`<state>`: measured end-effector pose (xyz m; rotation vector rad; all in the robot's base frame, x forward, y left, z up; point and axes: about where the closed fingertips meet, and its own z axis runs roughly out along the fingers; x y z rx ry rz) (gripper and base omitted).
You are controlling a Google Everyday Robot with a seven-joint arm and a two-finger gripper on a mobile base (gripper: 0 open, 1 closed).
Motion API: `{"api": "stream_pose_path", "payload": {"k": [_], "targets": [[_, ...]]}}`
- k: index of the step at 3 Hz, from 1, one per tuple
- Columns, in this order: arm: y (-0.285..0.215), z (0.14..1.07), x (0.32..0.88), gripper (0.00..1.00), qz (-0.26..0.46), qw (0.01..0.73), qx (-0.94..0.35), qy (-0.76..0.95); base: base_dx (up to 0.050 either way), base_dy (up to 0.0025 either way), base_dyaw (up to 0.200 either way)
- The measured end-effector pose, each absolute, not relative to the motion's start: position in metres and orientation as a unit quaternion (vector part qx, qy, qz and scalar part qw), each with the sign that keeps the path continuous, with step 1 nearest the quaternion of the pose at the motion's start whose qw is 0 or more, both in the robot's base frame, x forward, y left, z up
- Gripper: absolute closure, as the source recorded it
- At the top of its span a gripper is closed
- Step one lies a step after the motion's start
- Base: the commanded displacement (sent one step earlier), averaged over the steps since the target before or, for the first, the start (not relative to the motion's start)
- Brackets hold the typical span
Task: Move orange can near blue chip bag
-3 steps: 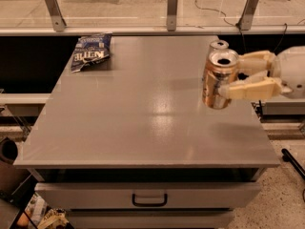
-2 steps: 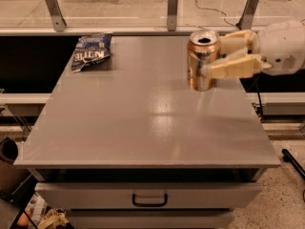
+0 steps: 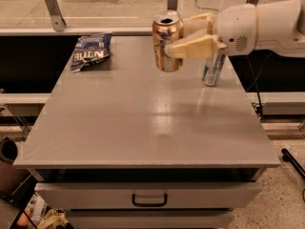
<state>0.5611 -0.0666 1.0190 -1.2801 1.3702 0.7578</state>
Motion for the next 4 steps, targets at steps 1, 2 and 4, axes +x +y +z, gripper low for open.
{"api": "stream_pose_path", "payload": {"k": [1, 2, 4], "targets": [[-0.047, 1.013, 0.583, 1.00, 0.319, 0.564, -0.513, 0.563, 0.000, 0.00000, 0.000], [-0.042, 1.012, 0.612, 1.00, 0.300, 0.609, -0.488, 0.549, 0.000, 0.00000, 0.000], [-0.044, 1.007, 0.665, 1.00, 0.213, 0.635, -0.466, 0.578, 0.000, 0.00000, 0.000]]}}
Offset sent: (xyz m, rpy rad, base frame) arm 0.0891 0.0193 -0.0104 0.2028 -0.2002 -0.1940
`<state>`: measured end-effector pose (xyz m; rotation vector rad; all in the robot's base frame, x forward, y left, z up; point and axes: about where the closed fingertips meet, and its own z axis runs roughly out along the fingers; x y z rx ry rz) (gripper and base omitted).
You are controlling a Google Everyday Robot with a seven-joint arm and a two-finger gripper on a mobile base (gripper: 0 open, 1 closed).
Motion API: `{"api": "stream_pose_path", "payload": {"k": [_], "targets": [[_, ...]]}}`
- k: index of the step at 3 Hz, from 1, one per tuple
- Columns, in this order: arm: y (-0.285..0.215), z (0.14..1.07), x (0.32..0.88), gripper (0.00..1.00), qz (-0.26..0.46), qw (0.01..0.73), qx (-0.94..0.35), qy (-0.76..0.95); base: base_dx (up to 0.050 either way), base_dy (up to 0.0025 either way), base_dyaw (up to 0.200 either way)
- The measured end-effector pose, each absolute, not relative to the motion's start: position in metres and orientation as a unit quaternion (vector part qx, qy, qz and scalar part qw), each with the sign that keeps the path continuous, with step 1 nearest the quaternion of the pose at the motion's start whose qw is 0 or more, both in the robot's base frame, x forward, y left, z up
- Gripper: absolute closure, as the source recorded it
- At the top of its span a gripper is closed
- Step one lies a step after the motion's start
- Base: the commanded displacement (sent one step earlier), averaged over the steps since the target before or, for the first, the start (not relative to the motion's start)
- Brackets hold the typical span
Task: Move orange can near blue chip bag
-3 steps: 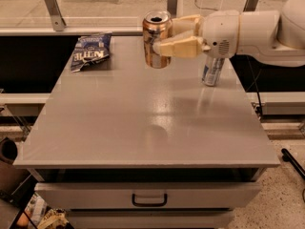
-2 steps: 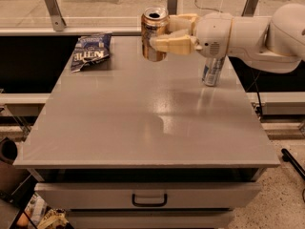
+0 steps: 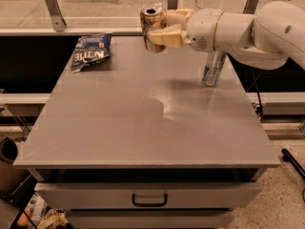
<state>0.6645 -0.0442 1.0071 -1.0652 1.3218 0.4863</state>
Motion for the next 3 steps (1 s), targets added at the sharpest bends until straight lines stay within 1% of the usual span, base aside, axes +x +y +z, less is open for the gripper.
{"api": "stream_pose_path", "payload": {"k": [1, 3], "targets": [[-0.040, 0.990, 0.689, 1.00, 0.213, 0.612, -0.465, 0.603, 0.000, 0.00000, 0.000], [-0.025, 0.944, 0.720, 1.00, 0.261, 0.562, -0.454, 0.640, 0.000, 0.00000, 0.000]]}}
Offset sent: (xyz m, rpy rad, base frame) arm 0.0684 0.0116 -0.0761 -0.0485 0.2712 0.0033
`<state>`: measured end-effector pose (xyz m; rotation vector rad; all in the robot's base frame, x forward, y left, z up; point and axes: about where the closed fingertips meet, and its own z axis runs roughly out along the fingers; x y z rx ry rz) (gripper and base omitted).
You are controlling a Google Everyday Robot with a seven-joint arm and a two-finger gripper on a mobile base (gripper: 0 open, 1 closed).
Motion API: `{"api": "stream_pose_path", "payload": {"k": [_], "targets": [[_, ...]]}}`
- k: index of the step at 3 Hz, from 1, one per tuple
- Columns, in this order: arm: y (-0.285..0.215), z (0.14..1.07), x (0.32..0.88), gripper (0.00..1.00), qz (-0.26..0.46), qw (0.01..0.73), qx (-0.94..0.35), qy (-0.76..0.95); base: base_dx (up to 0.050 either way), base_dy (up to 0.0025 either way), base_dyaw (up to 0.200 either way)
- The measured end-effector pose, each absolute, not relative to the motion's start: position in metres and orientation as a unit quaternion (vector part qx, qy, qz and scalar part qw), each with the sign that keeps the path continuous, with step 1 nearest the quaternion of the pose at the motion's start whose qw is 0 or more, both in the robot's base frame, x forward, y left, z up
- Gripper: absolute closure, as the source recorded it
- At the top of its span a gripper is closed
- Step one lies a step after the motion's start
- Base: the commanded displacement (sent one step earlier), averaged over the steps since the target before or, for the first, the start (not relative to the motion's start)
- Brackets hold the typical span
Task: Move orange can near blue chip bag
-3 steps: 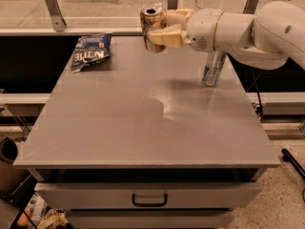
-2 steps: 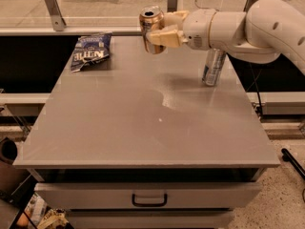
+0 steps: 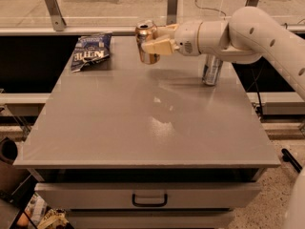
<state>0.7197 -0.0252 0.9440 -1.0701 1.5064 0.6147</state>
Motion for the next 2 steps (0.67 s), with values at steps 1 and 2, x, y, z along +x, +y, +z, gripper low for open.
{"api": "stream_pose_path", "payload": {"k": [1, 2], "targets": [[-0.0151, 0.9333, 0.7241, 1.00, 0.277, 0.556, -0.451, 0.641, 0.000, 0.00000, 0.000], [-0.0108, 0.9336, 0.7171, 1.00, 0.278, 0.567, -0.445, 0.635, 0.000, 0.00000, 0.000]]}}
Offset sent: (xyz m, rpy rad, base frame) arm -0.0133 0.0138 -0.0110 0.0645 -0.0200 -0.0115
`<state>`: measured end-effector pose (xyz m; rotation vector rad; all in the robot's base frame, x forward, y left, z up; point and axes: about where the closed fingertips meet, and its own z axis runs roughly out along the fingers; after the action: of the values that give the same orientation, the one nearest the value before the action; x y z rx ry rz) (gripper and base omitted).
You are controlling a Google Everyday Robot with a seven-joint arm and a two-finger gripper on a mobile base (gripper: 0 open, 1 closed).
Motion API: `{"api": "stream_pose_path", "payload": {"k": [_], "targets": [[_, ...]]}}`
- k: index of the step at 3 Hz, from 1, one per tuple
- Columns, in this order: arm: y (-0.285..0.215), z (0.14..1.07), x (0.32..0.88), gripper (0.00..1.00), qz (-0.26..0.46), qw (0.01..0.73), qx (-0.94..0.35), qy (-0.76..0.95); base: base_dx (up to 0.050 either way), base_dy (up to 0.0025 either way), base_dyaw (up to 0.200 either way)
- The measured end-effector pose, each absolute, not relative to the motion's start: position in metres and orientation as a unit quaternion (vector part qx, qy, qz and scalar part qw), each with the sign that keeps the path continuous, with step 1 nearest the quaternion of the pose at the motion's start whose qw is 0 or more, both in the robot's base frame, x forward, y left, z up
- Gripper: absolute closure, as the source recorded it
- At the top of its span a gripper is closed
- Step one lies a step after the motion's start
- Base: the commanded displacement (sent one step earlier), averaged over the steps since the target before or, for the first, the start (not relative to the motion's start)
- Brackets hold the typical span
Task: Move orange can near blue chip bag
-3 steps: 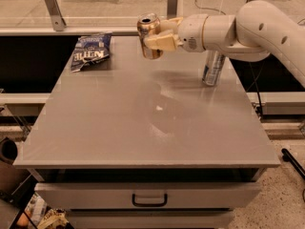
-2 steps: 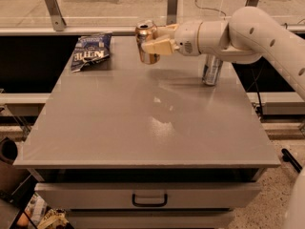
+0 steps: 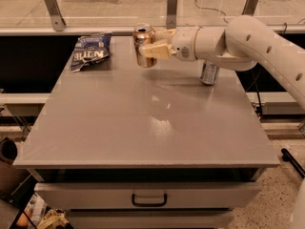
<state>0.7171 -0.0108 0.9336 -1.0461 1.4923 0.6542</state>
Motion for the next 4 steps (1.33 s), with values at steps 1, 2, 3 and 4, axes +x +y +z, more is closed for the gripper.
{"api": "stream_pose_path", "payload": {"k": [1, 2, 3, 4], "targets": [[-0.011, 0.937, 0.701, 1.00, 0.272, 0.583, -0.440, 0.626, 0.000, 0.00000, 0.000], [-0.013, 0.940, 0.677, 1.00, 0.267, 0.595, -0.441, 0.616, 0.000, 0.00000, 0.000], [-0.016, 0.952, 0.643, 1.00, 0.252, 0.597, -0.451, 0.614, 0.000, 0.00000, 0.000], [0.008, 0.965, 0.619, 1.00, 0.245, 0.593, -0.479, 0.599, 0.000, 0.00000, 0.000]]}}
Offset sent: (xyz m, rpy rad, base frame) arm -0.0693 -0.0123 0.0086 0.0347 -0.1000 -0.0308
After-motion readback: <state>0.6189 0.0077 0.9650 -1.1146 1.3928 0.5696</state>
